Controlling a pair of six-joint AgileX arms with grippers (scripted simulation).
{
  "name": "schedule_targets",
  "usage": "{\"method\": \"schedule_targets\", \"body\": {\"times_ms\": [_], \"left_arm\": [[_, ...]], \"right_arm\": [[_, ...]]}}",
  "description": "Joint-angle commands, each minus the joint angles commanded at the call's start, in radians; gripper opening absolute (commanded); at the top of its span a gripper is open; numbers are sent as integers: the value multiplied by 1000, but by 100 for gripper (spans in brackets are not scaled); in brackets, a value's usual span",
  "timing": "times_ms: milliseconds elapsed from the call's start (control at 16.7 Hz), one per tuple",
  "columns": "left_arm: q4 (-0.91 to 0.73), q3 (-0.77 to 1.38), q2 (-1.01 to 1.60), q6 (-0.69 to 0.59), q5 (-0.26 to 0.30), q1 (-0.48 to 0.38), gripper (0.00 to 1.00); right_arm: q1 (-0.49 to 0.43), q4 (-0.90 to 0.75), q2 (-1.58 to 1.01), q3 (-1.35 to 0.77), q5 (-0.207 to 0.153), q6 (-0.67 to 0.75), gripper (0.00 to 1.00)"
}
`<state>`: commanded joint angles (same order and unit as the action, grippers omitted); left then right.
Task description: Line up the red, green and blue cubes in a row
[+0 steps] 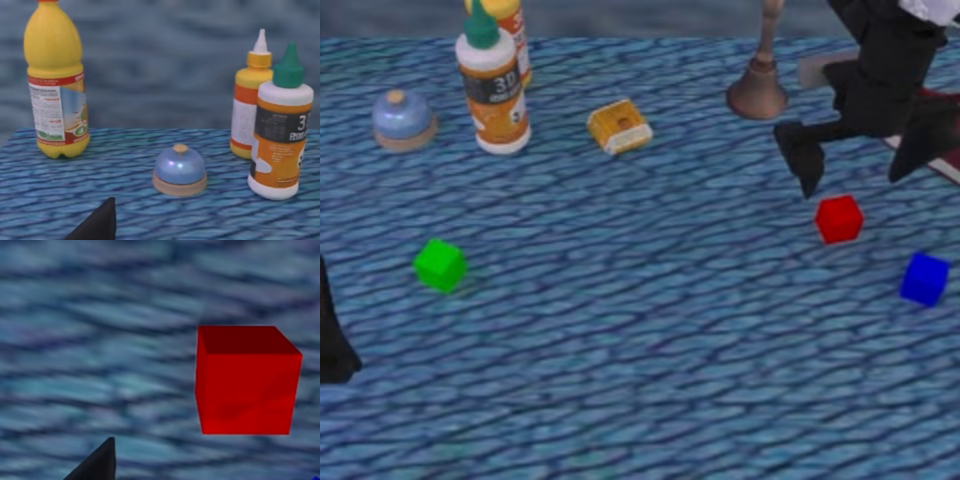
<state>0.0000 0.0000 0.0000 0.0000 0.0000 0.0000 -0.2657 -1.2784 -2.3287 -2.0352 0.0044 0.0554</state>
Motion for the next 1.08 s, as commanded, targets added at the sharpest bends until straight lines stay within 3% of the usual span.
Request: {"method": "schedule_targets", "body": {"times_ms": [420, 720, 1080], "left_arm": [[0, 0, 0, 0, 0, 0, 100], [0, 0, 0, 0, 0, 0, 100], [0, 0, 0, 0, 0, 0, 100]], "right_arm": [[-5, 258, -65, 186, 1, 4, 100], [-5, 286, -75, 210, 1, 4, 100], [-5, 286, -75, 210, 1, 4, 55]]}}
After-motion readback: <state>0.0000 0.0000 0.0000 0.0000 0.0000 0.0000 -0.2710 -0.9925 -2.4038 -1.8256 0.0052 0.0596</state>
